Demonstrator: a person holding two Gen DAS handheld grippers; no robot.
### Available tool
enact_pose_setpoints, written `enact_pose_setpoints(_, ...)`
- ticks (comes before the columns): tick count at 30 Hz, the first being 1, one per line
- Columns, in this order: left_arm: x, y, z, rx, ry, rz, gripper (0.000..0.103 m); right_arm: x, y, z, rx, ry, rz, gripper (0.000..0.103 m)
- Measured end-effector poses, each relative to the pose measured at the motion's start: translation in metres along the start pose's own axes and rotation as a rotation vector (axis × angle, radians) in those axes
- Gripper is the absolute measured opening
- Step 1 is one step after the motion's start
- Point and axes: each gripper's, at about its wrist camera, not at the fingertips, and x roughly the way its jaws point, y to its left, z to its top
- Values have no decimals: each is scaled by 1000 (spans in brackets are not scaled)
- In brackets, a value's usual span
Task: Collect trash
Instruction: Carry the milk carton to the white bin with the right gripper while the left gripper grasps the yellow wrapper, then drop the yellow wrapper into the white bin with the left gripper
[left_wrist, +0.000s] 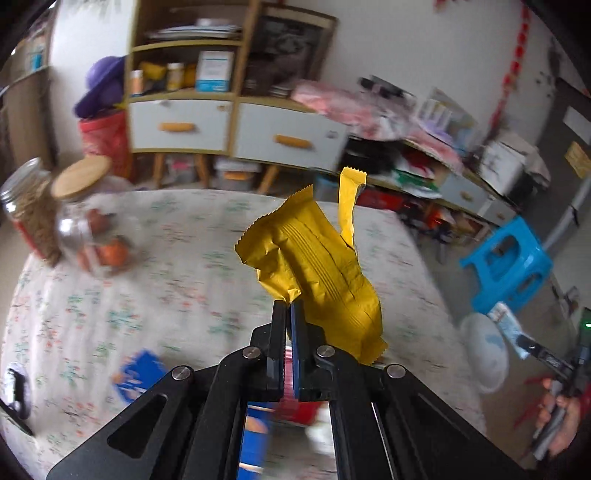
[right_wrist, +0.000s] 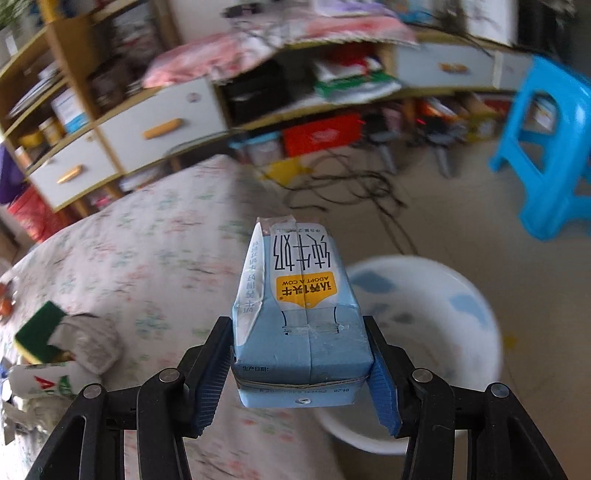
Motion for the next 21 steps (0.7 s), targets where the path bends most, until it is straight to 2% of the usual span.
enact_pose_setpoints(6,12,-103,-12,128,67,-107,2,1,-59,-11,120,57,-16,60)
enact_pose_setpoints(9,21,-151,-24,211,99,-139,2,0,-81,-15,164,82,-21,70)
enact_pose_setpoints(11,31,-185,-36,268,121,-162,2,-7,-90,-17,167,71,-38,71)
enact_pose_setpoints(15,59,-237,-56,348,174,-193,2,-23,-109,-20,190,47,-59,76)
enact_pose_setpoints(21,103,-286,-80,386,254,-223,2,-32,-133,-24,241,56,-94,77)
